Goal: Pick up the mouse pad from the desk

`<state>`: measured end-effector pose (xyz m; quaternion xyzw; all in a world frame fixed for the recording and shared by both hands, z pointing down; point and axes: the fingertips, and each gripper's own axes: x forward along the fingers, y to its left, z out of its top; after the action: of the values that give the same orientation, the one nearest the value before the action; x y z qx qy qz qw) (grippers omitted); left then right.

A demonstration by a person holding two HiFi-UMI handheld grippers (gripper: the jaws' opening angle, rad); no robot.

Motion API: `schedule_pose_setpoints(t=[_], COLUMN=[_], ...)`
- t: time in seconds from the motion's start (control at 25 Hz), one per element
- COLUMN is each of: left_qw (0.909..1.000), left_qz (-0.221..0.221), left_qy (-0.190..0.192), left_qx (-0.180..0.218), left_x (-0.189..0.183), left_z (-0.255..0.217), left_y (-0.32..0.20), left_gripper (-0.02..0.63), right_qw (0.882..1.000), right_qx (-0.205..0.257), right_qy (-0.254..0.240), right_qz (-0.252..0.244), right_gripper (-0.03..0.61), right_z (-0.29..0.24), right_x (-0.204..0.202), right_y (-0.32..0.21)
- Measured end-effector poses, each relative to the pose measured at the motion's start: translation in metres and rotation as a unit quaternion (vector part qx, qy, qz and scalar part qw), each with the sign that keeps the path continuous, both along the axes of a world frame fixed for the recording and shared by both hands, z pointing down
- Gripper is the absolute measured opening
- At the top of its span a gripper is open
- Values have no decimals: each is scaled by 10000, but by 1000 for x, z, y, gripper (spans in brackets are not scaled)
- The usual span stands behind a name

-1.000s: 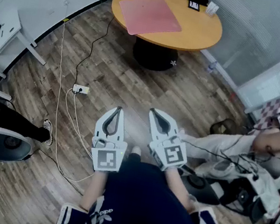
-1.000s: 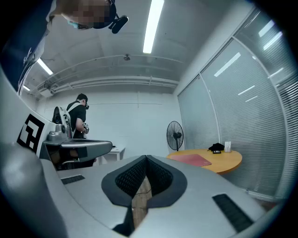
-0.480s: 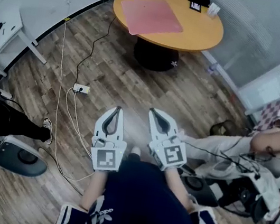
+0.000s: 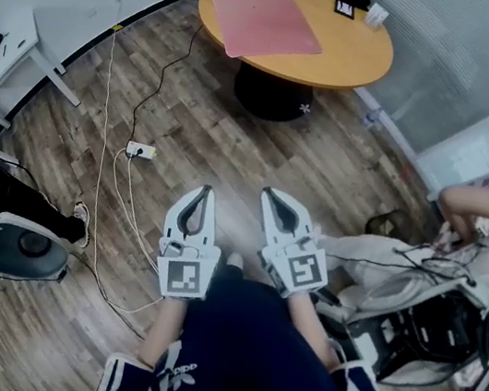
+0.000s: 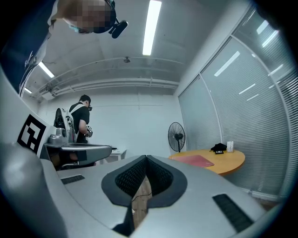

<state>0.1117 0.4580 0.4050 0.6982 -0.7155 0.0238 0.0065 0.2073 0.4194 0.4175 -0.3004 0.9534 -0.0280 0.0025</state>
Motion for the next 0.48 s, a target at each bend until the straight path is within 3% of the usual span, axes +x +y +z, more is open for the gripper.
schedule_pose_setpoints(t=[0.16, 0.48], left_qw=[10000, 9998], left_qz=[-29, 104], left_qy=[-17, 180], left_qx=[-41, -61], left_x=[-7, -54], left_z=[20, 5], left_y=[-17, -56], left_gripper=[5, 5], right_qw=[10000, 9997], right_qx=[-14, -160], right_qy=[15, 177], right_qz=[-88, 22], right_gripper=[3, 3], right_z=[23, 10], right_x=[-8, -54], right_y=[-16, -49])
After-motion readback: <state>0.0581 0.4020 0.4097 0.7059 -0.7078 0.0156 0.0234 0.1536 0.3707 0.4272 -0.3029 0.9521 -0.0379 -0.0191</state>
